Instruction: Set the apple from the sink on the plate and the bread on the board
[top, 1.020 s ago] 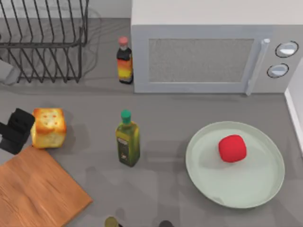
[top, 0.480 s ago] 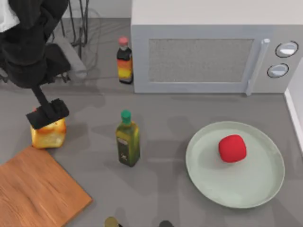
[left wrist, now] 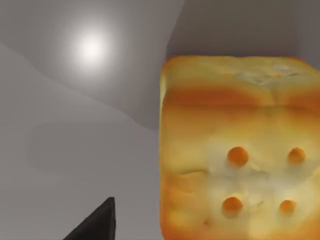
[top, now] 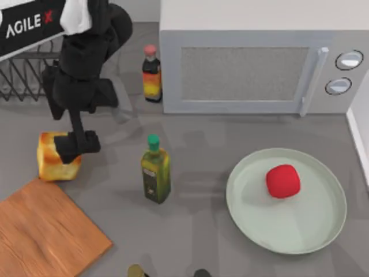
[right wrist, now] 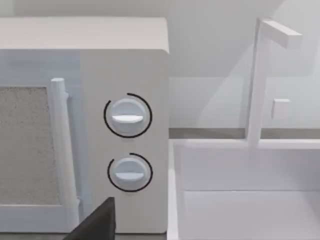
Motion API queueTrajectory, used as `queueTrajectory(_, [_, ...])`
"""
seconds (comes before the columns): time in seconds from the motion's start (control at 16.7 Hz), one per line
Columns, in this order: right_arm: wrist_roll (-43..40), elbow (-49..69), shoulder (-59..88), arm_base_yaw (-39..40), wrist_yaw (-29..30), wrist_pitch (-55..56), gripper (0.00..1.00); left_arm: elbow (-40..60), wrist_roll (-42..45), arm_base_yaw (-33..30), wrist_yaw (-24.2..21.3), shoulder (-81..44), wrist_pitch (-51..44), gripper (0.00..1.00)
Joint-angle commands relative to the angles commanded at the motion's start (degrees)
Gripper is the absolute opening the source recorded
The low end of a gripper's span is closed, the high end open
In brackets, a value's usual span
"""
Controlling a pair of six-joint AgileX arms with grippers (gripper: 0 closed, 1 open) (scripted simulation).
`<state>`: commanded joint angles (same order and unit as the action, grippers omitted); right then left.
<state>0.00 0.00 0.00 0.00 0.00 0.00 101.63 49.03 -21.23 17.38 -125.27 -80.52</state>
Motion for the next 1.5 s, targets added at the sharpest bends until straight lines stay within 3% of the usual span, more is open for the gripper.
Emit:
queueTrajectory(0.48, [0.0, 0.0, 0.0, 0.0, 0.0, 0.0, 1.00, -0.7, 0.5, 0.3, 0.1, -0.4, 0.7, 1.00])
queueTrajectory(0.9, [0.0, 0.0, 0.0, 0.0, 0.0, 0.0, 1.00, -12.7, 3.1, 2.8, 0.8, -1.0, 14.3, 1.00])
queueTrajectory(1.2, [0.0, 0.0, 0.0, 0.0, 0.0, 0.0, 1.00, -13.8, 3.5, 3.1, 0.8, -1.2, 15.6, 1.00])
queueTrajectory(1.5, [0.0, 0.0, 0.0, 0.0, 0.0, 0.0, 1.00, -13.8, 3.5, 3.1, 0.8, -1.2, 15.6, 0.62])
